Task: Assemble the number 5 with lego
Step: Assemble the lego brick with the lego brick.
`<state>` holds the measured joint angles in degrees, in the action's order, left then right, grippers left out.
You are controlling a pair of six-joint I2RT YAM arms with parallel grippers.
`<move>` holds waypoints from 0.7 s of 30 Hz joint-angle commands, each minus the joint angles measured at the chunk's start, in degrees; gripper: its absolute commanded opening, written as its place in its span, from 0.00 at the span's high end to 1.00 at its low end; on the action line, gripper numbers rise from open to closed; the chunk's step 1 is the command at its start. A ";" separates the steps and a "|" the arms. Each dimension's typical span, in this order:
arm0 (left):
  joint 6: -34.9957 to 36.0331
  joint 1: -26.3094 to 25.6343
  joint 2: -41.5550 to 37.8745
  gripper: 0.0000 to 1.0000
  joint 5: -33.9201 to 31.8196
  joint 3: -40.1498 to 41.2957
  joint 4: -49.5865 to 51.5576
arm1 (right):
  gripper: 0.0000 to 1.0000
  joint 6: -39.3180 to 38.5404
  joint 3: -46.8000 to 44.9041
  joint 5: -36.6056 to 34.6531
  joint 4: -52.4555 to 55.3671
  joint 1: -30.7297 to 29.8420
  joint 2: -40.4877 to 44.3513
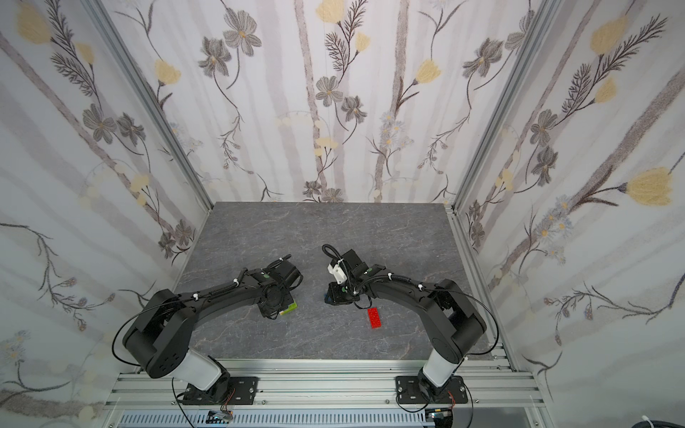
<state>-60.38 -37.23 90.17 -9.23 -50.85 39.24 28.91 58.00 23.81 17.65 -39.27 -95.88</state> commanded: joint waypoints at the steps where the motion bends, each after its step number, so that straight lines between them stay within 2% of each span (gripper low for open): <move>1: -0.40 -0.31 0.79 1.00 -1.01 -0.30 5.20 | 0.73 0.65 0.20 -0.70 -0.51 0.06 -0.09; 11: 0.58 -1.00 1.99 1.00 -1.46 -0.21 4.35 | 0.73 0.50 -0.38 -0.70 -0.75 0.30 0.56; 21: 6.60 -1.03 4.23 1.00 -1.51 -1.30 -1.78 | 0.73 0.46 -1.04 -1.35 0.74 1.86 3.42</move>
<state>-56.64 -38.37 92.66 -10.94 -52.01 41.69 28.91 57.17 23.77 17.74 -37.78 -93.58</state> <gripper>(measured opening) 0.151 0.270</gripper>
